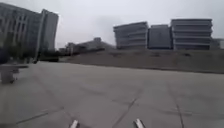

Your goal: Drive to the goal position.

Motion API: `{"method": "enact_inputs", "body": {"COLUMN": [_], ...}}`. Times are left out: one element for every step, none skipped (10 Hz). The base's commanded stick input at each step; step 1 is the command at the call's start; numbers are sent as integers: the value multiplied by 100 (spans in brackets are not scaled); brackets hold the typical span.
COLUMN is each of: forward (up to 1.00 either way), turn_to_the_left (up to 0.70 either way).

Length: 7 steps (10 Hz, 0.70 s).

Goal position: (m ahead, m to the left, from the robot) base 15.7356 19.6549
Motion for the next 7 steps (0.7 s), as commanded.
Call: {"method": "enact_inputs", "body": {"forward": [100,100,100,100,100,100,100], "turn_to_the_left": [0,0,0,0,0,0,0]}}
